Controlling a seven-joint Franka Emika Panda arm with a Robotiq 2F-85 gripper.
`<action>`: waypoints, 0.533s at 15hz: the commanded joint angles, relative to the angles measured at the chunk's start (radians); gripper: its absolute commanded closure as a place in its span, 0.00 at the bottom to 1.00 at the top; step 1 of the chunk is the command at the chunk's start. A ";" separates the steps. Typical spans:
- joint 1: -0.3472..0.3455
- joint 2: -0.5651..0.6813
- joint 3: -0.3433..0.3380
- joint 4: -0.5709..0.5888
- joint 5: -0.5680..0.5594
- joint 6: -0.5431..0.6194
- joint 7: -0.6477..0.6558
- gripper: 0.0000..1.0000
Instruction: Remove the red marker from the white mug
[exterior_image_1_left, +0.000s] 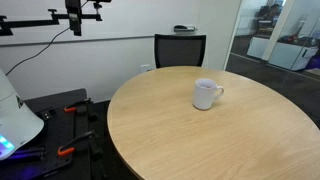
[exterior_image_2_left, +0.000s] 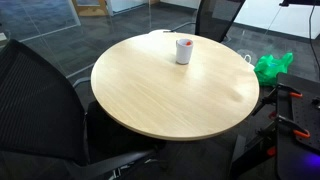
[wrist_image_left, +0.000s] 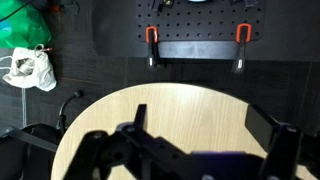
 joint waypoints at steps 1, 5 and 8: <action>0.004 0.001 -0.003 0.002 -0.002 -0.003 0.002 0.00; 0.004 0.001 -0.003 0.002 -0.002 -0.003 0.002 0.00; -0.008 0.012 0.004 0.014 -0.011 0.007 0.023 0.00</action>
